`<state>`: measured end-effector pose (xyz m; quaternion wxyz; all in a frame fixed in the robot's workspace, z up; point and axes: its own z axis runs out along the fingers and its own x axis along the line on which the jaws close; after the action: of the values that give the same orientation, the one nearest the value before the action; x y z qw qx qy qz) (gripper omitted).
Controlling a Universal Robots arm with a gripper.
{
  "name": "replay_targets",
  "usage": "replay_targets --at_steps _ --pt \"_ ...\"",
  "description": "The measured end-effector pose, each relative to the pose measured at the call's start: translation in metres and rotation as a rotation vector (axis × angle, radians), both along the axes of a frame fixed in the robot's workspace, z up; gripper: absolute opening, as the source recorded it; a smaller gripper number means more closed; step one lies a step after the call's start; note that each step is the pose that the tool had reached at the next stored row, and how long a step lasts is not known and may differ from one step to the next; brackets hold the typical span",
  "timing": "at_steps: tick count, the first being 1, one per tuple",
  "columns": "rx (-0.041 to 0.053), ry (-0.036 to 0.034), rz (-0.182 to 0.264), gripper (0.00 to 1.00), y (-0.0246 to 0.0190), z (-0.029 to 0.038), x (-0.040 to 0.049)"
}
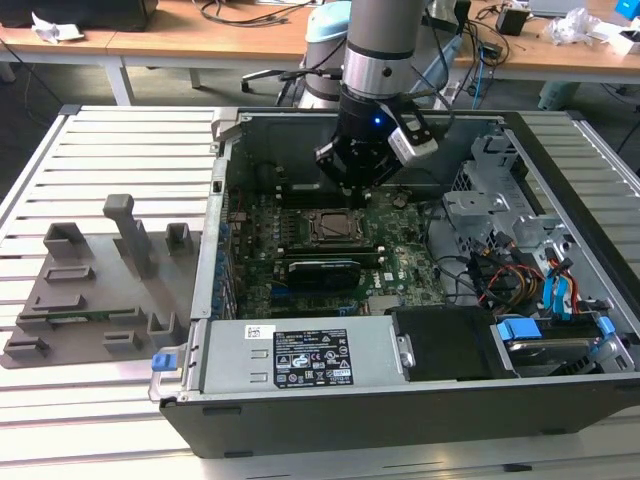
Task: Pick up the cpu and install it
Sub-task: 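Install the first cpu locking lever, then install the second cpu locking lever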
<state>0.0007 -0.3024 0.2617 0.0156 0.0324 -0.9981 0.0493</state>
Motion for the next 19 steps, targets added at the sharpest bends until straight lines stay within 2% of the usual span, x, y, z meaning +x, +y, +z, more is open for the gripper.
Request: replay_targets --at_steps 1,12,14,16,19 --pt "0.0 0.0 0.0 0.11 0.0 0.0057 0.0" --pt "0.0001 0.0 0.0 0.11 0.0 0.007 0.0" --pt "0.0001 0.0 0.0 0.11 -0.0036 0.007 0.0" --pt "0.0019 -0.0001 0.0 0.11 -0.0129 0.0069 0.0" --pt "0.0035 0.0 0.0 0.11 -0.0175 0.0069 -0.0001"
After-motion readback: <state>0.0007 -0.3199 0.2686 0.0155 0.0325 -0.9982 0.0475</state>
